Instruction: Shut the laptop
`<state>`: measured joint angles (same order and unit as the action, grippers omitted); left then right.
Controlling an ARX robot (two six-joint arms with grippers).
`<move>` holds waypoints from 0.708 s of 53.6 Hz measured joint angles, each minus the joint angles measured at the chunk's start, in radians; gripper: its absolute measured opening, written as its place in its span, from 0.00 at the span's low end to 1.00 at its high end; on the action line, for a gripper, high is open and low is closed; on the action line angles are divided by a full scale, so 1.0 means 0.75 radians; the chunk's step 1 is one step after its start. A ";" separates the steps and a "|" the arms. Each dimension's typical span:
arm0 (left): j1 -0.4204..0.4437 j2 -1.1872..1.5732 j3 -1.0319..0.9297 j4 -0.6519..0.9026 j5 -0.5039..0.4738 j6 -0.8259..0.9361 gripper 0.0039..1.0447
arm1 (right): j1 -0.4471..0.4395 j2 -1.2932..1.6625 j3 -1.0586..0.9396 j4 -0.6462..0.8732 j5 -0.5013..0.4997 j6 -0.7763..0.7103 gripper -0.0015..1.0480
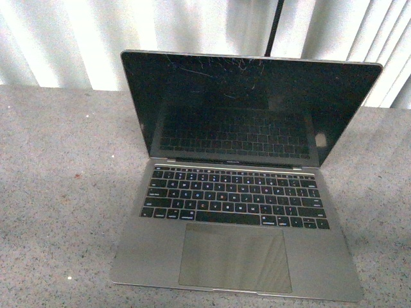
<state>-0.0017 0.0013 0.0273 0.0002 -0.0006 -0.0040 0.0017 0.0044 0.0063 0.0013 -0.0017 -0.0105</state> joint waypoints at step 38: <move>0.000 0.000 0.000 0.000 0.000 0.000 0.94 | 0.000 0.000 0.000 0.000 0.000 0.000 0.93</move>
<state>-0.0017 0.0013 0.0273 0.0002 -0.0006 -0.0040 0.0017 0.0044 0.0063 0.0013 -0.0017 -0.0105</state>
